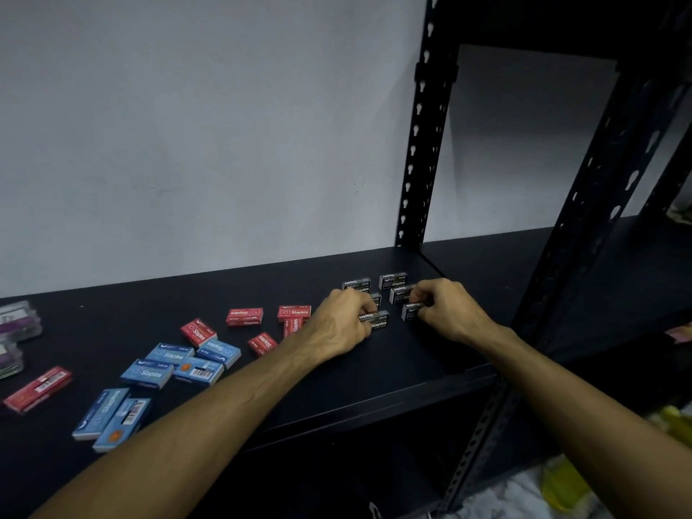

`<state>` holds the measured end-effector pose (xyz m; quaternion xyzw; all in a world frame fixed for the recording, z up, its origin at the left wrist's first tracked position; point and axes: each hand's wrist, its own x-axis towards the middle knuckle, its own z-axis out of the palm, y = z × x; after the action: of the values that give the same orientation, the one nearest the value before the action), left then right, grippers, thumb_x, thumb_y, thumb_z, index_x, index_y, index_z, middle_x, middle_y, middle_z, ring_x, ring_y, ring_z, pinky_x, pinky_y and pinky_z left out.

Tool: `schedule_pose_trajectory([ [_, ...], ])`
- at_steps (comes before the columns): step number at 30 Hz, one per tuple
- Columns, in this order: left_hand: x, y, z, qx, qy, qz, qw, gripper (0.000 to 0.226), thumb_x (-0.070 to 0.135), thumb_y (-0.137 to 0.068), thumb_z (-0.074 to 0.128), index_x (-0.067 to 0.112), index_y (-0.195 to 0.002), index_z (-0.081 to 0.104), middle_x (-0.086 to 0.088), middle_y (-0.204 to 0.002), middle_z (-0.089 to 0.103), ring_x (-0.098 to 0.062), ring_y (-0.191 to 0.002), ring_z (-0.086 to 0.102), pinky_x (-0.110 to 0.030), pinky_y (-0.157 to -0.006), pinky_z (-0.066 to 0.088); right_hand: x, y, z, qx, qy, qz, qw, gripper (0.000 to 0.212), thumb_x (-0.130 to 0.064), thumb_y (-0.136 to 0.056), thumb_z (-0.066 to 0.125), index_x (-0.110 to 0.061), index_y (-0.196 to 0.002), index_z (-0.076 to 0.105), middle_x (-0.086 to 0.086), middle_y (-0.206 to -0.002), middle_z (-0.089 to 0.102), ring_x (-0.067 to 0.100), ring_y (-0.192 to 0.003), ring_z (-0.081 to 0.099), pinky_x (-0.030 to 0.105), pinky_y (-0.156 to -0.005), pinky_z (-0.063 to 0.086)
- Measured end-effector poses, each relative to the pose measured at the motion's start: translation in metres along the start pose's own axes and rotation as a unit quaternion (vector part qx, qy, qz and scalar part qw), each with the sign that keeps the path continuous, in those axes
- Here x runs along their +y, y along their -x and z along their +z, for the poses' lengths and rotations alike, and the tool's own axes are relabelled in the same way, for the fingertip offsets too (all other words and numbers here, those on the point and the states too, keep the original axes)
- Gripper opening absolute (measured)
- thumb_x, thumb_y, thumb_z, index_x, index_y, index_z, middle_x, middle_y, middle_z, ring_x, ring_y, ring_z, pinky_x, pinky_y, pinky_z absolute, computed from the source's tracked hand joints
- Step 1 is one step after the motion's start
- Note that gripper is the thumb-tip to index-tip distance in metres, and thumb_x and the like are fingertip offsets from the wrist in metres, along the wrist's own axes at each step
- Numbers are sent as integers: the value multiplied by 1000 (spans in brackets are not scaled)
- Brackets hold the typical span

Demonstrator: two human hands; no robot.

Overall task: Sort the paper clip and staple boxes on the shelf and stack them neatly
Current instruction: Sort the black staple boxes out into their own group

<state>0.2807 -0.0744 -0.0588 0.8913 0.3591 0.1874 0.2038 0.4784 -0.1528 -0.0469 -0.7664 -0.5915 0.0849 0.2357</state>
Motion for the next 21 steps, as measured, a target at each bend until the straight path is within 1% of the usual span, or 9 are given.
schedule_pose_trajectory([
  [4, 0, 0, 2, 1, 5, 0, 1000, 34, 13, -87, 70, 16, -121, 67, -5, -118, 69, -19, -106, 66, -26, -88, 52, 3, 0, 1, 3, -5, -5, 1000, 24, 0, -85, 62, -17, -100, 70, -8, -94, 64, 6, -85, 60, 12, -65, 44],
  [7, -2, 1, 1, 3, 4, 6, 1000, 34, 13, -87, 70, 16, -120, 67, -4, -116, 70, -18, -105, 66, -26, -86, 52, 4, -1, 2, 1, -9, -4, 1000, 24, -1, -85, 63, -19, -101, 70, -9, -96, 64, 7, -88, 61, 16, -69, 46],
  [10, -3, 2, -1, 2, 7, 8, 1000, 38, 17, -86, 72, 19, -124, 65, -6, -117, 67, -18, -102, 65, -27, -85, 52, 4, -1, 1, -9, -5, 1, 1000, 29, -3, -84, 64, -21, -107, 69, -7, -102, 65, 9, -92, 63, 24, -78, 53],
  [13, -5, 6, -6, 0, 9, 12, 1000, 43, 30, -86, 73, 22, -127, 62, -4, -116, 66, -16, -93, 63, -27, -80, 50, 2, 0, -1, -12, 16, -1, 1000, 34, -8, -84, 65, -24, -113, 66, -5, -112, 60, 13, -98, 62, 33, -86, 55],
  [16, -10, 11, -22, 27, 5, 28, 999, 42, 42, -86, 70, 23, -123, 63, 1, -106, 66, -8, -77, 58, -24, -73, 47, -5, 0, -5, 15, 61, -14, 998, 34, -16, -85, 66, -26, -117, 64, -5, -117, 52, 13, -102, 57, 36, -87, 54],
  [17, -12, 13, -31, 37, 5, 33, 999, 39, 44, -87, 69, 24, -120, 65, 4, -101, 66, -4, -75, 57, -22, -71, 46, -9, 0, -6, 27, 67, -23, 997, 33, -18, -85, 66, -26, -117, 64, -5, -118, 51, 13, -103, 56, 37, -87, 54],
  [19, -20, 16, -49, 48, 9, 31, 998, 34, 45, -87, 67, 25, -114, 67, 9, -94, 66, -1, -77, 58, -19, -69, 44, -19, 0, -8, 44, 65, -42, 996, 32, -17, -86, 65, -24, -117, 65, -4, -119, 52, 15, -105, 56, 38, -87, 54],
  [21, -33, 18, -68, 51, 16, 17, 998, 31, 45, -88, 66, 25, -111, 69, 11, -93, 67, 0, -82, 60, -16, -69, 43, -33, -2, -8, 53, 62, -60, 995, 32, -17, -87, 65, -22, -118, 65, -3, -120, 52, 15, -108, 55, 40, -89, 54],
])
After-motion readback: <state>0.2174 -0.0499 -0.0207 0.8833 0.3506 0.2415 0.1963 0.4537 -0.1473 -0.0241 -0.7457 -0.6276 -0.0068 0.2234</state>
